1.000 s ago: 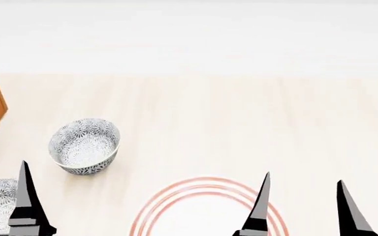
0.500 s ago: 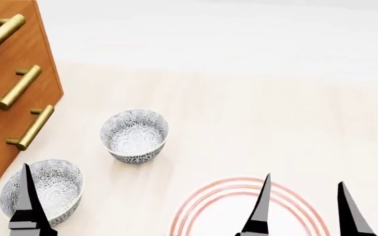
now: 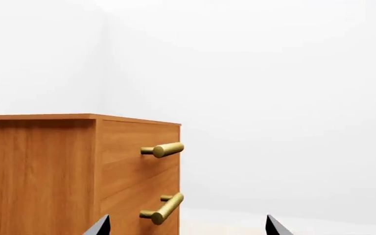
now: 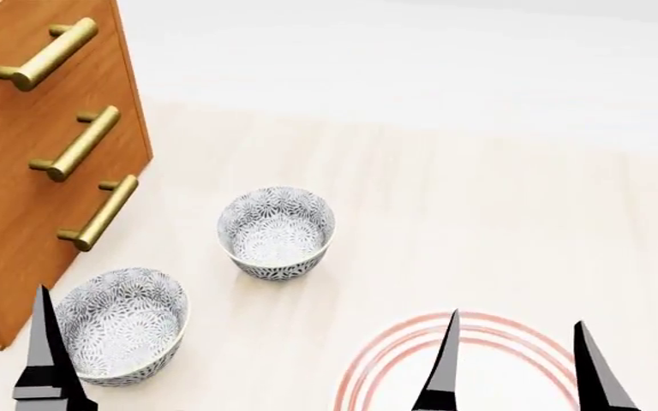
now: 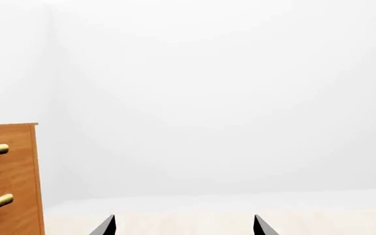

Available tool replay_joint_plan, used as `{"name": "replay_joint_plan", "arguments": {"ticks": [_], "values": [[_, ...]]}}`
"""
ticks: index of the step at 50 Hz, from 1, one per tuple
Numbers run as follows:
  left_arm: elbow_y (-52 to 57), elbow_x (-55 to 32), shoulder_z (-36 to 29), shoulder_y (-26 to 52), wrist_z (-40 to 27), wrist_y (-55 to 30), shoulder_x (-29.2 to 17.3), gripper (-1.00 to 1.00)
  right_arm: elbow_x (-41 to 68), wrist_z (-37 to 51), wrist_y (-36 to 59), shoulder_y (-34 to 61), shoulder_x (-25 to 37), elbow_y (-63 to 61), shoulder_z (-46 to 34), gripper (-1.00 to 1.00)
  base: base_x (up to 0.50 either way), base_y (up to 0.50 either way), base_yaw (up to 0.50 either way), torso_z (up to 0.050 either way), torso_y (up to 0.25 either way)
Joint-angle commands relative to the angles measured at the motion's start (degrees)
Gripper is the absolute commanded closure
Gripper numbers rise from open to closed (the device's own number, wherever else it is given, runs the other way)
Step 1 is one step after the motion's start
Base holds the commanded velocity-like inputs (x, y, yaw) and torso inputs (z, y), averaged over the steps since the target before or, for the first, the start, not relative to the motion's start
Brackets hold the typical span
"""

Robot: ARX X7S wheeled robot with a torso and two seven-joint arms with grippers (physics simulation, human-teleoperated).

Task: Open the top drawer of the cabinet.

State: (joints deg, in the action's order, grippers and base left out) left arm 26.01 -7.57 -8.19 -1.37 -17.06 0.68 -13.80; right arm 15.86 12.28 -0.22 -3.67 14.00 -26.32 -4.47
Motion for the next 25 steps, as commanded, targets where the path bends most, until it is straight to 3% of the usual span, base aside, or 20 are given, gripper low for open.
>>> {"name": "replay_joint_plan", "arguments": {"ticks": [1, 4, 25], "values": [[2.6, 0.6, 0.8, -0.9, 2.0, -2.0, 0.6, -1.00, -2.1, -1.2, 0.6, -0.9, -0.4, -1.6, -0.1, -1.00, 0.00, 0.00, 0.00, 0.000, 0.000], [2.6, 0.6, 0.8, -0.8, 1.9, -2.0, 0.5, -1.00, -1.4, -2.0, -0.4, -1.2, 0.0, -1.7, -0.1, -1.00, 0.17, 0.03, 0.00, 0.000, 0.000], [2.7, 0.2, 0.3, -0.4, 1.4, -2.2, -0.1, -1.00, -1.7, -0.9, 0.2, -0.7, 0.5, -1.9, -0.6, -1.00, 0.48, 0.08, 0.00, 0.000, 0.000]]}}
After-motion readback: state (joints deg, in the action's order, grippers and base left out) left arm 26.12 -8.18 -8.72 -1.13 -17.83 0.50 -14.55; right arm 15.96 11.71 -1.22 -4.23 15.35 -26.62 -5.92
